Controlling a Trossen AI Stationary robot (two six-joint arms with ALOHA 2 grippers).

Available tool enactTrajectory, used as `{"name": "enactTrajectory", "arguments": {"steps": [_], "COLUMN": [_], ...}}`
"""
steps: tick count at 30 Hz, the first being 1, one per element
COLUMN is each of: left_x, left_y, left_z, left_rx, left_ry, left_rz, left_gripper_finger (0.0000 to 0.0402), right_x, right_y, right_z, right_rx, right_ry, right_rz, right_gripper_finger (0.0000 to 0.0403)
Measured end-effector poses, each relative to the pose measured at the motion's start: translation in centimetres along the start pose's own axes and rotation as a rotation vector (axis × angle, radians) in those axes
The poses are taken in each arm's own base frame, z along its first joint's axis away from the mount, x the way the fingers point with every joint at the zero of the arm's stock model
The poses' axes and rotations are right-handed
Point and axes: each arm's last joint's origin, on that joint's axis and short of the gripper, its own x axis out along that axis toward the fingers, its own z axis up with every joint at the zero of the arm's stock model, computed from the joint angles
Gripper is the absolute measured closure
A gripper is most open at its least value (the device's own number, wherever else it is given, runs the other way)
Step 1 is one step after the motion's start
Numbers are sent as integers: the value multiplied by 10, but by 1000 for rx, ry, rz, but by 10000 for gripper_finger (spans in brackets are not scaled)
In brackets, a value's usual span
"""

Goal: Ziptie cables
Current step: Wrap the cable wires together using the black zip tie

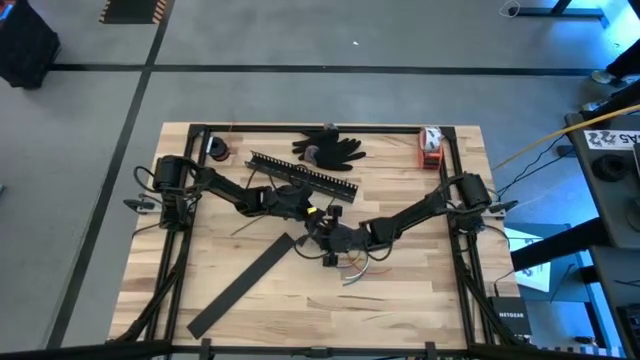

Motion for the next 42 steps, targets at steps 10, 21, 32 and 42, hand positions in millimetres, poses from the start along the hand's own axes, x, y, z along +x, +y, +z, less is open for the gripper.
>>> {"name": "enactTrajectory", "arguments": {"steps": [10,21,32,42], "left_x": [0,0,0,-3], "left_y": [5,6,13,19], "left_z": [4,3,6,30], "left_rx": [-82,-136,-97,-40], "left_ry": [-23,-25,-10,-12], "left_rz": [33,44,60,-97], "left_gripper_finger": [401,401,401,401], "right_x": [17,51,46,27], "right_y": [16,6,7,2], "right_z": [-9,-3,13,26], "right_rx": [-107,-62,-42,-17], "right_ry": [36,73,130,154], "right_rz": [20,71,194,246], "right_gripper_finger": [272,272,387,396]}}
